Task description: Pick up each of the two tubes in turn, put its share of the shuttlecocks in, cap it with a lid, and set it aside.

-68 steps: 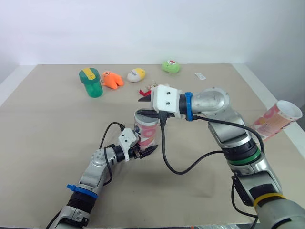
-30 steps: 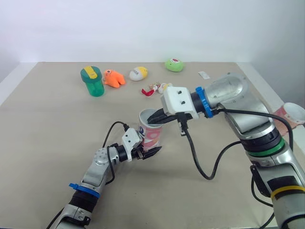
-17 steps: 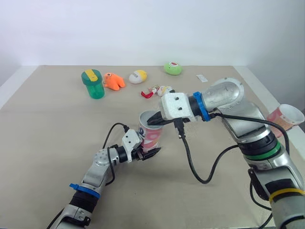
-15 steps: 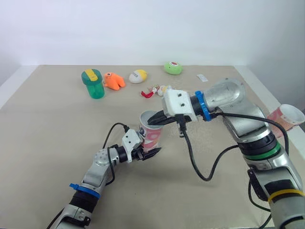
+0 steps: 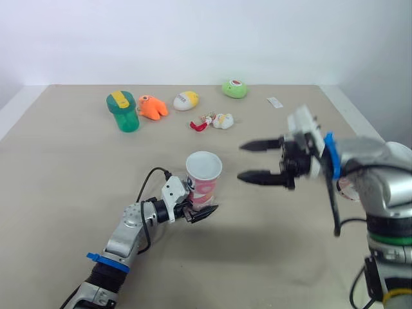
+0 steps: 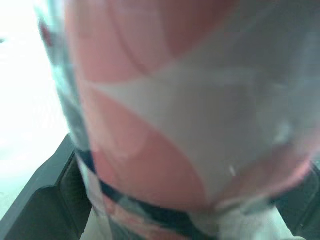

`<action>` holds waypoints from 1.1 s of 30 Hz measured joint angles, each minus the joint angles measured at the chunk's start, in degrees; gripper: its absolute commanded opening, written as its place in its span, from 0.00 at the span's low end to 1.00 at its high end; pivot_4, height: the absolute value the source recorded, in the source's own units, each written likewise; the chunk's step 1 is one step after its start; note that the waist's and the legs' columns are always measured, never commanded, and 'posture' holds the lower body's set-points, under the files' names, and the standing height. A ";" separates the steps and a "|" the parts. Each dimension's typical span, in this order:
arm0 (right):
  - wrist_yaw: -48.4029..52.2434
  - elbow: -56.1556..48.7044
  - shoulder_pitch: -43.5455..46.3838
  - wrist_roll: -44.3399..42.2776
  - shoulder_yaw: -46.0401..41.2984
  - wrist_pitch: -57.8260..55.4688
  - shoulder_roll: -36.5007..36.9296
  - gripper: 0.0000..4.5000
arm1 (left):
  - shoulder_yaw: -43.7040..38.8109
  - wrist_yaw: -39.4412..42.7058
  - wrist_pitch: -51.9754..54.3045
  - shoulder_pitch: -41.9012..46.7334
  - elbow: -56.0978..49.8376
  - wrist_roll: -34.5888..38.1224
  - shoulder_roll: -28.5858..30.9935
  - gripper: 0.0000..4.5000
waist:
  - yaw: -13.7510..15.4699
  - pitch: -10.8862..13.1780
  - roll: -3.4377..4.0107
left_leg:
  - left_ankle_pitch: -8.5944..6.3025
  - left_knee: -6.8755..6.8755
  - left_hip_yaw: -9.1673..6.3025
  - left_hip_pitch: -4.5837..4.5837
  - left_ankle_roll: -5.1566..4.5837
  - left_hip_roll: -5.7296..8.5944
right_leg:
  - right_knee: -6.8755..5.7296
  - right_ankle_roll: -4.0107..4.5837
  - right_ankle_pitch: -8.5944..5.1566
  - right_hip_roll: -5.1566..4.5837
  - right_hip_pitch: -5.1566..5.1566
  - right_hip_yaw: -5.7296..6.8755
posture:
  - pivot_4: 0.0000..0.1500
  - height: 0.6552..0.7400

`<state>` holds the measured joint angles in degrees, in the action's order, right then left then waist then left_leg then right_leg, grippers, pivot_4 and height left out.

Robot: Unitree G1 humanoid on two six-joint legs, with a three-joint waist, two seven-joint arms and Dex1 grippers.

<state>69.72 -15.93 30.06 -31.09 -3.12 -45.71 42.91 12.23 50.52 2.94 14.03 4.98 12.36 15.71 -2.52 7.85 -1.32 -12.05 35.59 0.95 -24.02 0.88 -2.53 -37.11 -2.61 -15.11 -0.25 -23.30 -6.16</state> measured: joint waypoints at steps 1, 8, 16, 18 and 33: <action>-1.75 -0.91 -5.11 1.09 0.76 2.08 -0.57 0.97 | -0.91 1.41 0.08 -0.75 -0.71 1.01 2.14 1.00 | -0.25 0.01 0.02 | -0.02 -0.02 -0.04 0.04 -0.02 -0.12 | -0.03 0.06 -0.04 0.16 -0.01 0.00 | 1.00 1.00; -12.53 -0.41 -15.31 9.45 6.28 18.61 -12.80 0.97 | -5.25 8.40 1.69 -2.18 -1.18 5.31 12.12 1.00 | -1.02 0.33 0.19 | -0.01 -0.09 -0.20 0.60 0.02 -0.49 | -0.21 0.20 0.05 0.81 0.11 -0.17 | 1.00 1.00; -16.52 7.73 -14.76 15.94 15.45 29.17 -21.48 0.97 | -6.78 14.13 6.25 -3.61 -4.99 8.53 17.13 1.00 | -1.58 1.01 -0.05 | 0.09 -0.03 -0.09 0.55 0.16 -0.57 | -0.29 0.21 0.10 0.80 0.04 -0.22 | 1.00 1.00; -16.69 9.46 -13.78 16.61 16.50 29.90 -22.18 0.97 | -5.97 14.03 7.08 -3.76 -6.33 8.58 16.63 1.00 | -1.46 1.05 -0.04 | 0.08 0.00 -0.10 0.37 0.18 -0.49 | -0.29 0.11 0.04 0.72 -0.03 -0.22 | 1.00 1.00; -16.26 15.68 -9.21 18.75 17.04 33.68 -24.35 0.73 | -4.68 11.99 6.40 -2.98 -5.40 7.57 13.51 1.00 | -0.37 1.04 -0.05 | -0.04 0.49 -0.14 0.28 0.38 -0.48 | -0.34 0.01 0.16 0.73 0.02 -0.21 | 1.00 1.00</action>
<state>53.46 -0.25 20.85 -12.35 13.93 -12.04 18.56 7.55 62.50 9.34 11.05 -0.42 19.93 29.22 -2.89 8.89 -1.37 -12.09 36.08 0.81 -23.74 1.26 -3.01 -37.45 -2.59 -14.95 0.48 -23.28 -6.37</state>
